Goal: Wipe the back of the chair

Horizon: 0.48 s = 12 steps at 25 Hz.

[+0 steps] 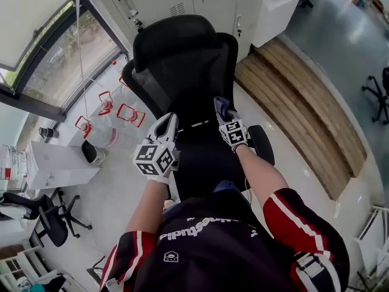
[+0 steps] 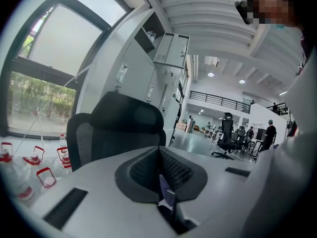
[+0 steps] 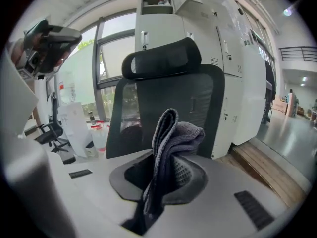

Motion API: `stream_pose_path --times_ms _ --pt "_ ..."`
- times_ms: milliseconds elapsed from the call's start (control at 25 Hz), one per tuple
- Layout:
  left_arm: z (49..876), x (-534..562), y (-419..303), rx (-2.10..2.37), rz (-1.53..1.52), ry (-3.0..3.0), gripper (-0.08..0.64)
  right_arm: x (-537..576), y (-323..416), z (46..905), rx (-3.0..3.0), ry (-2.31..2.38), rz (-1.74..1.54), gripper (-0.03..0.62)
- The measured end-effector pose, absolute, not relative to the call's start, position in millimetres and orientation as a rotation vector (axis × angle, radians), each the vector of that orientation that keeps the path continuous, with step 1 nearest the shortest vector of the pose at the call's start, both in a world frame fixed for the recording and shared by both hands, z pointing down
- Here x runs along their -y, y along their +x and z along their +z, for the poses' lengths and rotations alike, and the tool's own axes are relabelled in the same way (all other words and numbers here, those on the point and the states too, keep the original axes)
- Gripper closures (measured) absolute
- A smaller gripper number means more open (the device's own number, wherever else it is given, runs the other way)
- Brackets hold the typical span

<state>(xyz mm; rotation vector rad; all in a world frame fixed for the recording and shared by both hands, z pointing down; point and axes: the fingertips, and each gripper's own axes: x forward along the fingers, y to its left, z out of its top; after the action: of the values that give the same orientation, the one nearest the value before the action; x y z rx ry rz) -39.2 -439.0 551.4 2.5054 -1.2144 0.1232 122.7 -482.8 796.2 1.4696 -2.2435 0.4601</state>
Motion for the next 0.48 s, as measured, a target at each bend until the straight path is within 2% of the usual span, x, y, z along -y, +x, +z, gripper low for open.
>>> stream_pose_path --times_ms 200,480 --pt "566 446 -34 1.238 0.17 2.481 0.535 500 181 815 2.173 1.56 0.512 0.535" --pt "590 456 -59 1.289 0.24 2.433 0.535 532 226 854 2.066 1.658 0.589 0.535"
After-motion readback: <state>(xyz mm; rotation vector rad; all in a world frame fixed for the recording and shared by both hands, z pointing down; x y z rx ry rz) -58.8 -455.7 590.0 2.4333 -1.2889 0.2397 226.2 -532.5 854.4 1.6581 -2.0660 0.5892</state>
